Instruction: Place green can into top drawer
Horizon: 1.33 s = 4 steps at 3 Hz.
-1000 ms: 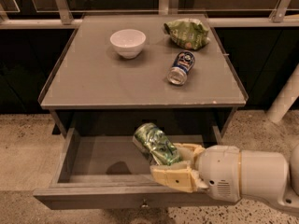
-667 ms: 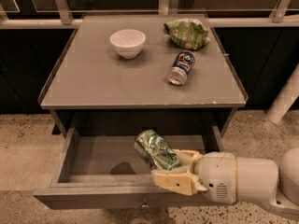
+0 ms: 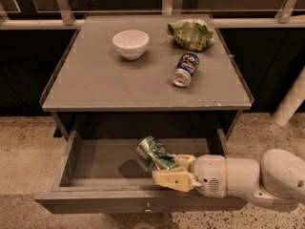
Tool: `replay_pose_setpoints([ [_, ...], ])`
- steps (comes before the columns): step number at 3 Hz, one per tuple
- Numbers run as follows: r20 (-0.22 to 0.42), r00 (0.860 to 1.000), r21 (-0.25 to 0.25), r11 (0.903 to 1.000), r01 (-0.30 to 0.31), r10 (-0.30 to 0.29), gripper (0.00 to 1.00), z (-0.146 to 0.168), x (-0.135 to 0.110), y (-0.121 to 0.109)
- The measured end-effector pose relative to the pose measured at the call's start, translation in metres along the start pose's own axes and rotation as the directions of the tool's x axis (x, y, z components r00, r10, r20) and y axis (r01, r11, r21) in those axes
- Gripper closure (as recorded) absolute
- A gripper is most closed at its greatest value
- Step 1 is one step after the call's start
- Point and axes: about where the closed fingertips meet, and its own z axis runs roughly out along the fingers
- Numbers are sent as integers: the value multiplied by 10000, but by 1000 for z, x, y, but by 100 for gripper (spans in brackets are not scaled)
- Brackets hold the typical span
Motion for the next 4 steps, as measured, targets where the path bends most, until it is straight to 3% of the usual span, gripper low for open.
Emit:
replay_pose_setpoints([
  [2, 183, 9997, 142, 9997, -176, 173, 100, 1, -1, -14],
  [4, 328, 9958, 320, 9957, -868, 857, 100, 2, 1, -57],
])
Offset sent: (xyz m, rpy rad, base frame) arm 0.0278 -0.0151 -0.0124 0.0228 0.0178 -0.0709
